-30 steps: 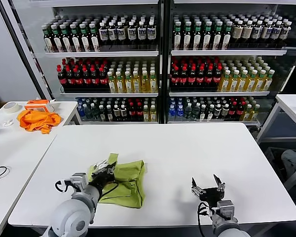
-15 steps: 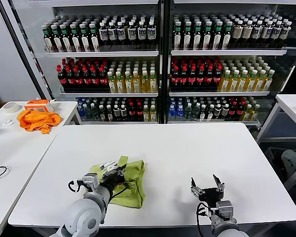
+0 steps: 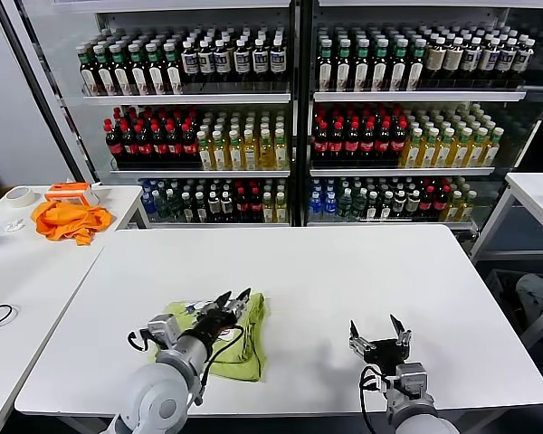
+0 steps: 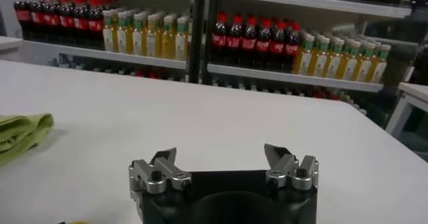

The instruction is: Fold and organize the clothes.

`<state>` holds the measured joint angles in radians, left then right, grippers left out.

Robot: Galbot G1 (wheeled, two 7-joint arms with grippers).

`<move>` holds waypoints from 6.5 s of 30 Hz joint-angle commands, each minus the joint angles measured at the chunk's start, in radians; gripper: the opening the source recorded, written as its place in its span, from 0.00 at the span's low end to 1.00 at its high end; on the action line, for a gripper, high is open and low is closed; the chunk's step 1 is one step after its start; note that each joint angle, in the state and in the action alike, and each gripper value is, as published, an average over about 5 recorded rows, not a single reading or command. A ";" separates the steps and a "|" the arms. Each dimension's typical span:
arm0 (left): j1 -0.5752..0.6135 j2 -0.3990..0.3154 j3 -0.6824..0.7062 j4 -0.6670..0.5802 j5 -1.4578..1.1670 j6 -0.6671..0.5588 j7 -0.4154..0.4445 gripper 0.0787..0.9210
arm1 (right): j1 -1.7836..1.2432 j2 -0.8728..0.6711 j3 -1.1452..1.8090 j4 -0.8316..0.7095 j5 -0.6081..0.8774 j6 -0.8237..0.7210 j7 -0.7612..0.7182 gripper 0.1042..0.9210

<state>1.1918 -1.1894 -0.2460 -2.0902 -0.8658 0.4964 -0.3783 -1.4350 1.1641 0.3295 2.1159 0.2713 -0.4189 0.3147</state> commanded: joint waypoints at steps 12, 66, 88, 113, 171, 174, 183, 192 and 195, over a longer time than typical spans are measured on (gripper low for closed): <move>0.162 0.047 -0.199 0.106 0.417 0.080 0.053 0.88 | -0.006 -0.011 0.013 0.003 0.000 0.026 -0.011 0.88; 0.139 0.027 -0.208 0.191 0.286 -0.042 0.204 0.11 | -0.007 -0.024 0.016 -0.013 0.006 0.046 -0.015 0.88; 0.343 0.598 -0.802 0.031 0.137 0.082 0.218 0.02 | 0.042 -0.028 0.003 -0.035 0.021 0.052 -0.019 0.88; 0.091 -0.027 -0.074 -0.040 0.457 0.080 0.208 0.02 | -0.034 -0.015 0.021 0.000 -0.017 0.073 -0.017 0.88; 0.105 0.021 -0.275 -0.028 0.735 -0.112 0.350 0.88 | 0.290 0.038 -0.325 -0.074 0.359 -0.160 0.107 0.88; 0.111 0.022 -0.269 -0.020 0.734 -0.114 0.350 0.88 | 0.313 0.055 -0.355 -0.114 0.394 -0.160 0.137 0.88; 0.107 0.022 -0.251 -0.002 0.733 -0.114 0.352 0.88 | 0.367 0.105 -0.382 -0.221 0.439 -0.160 0.187 0.88; 0.106 0.019 -0.243 0.004 0.733 -0.115 0.352 0.88 | 0.398 0.140 -0.397 -0.259 0.450 -0.160 0.191 0.88; 0.105 0.017 -0.242 0.006 0.734 -0.115 0.353 0.88 | 0.403 0.147 -0.396 -0.264 0.457 -0.160 0.195 0.88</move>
<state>1.2898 -1.1767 -0.4821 -2.0878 -0.1467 0.3852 -0.0324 -1.0703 1.2806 -0.0320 1.9013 0.6947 -0.5683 0.4804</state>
